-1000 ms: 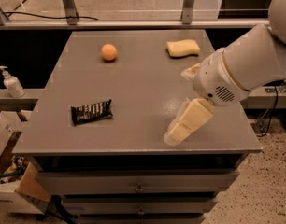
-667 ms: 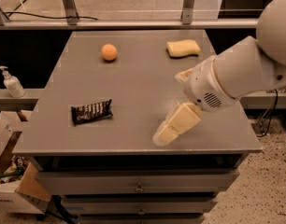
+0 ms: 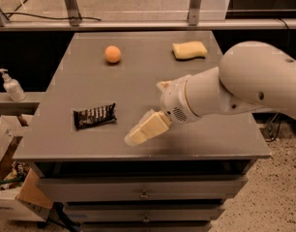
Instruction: Move rxbar chocolate near sponge
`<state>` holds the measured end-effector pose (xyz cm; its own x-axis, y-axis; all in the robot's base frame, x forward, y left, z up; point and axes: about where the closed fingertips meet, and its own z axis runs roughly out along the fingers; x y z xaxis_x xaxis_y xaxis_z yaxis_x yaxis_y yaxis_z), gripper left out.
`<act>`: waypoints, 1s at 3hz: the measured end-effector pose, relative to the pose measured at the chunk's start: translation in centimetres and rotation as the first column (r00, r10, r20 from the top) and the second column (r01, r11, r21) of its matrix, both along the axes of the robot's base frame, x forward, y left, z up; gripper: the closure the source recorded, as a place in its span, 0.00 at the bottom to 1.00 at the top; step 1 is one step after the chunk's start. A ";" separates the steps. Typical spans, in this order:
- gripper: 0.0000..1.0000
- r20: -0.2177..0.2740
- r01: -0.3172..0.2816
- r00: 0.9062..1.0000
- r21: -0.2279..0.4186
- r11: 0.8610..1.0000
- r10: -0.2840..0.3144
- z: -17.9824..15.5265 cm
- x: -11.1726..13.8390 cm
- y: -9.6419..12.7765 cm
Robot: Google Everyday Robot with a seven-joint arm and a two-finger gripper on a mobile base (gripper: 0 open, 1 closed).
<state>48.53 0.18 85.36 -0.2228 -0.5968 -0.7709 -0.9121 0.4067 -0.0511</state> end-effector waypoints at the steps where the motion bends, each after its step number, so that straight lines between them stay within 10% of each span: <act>1: 0.00 0.023 0.017 1.000 0.051 0.999 -0.018 -1.2 2.2 2.9; 3: 0.00 0.066 -0.016 0.998 0.074 0.997 0.011 -1.8 4.0 8.5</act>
Offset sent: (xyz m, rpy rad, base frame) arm 0.0533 0.0913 -0.0202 0.0886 -0.0861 0.0025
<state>52.54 8.65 83.51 -0.1622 -0.5400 -0.8259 -0.9134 0.3989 -0.0814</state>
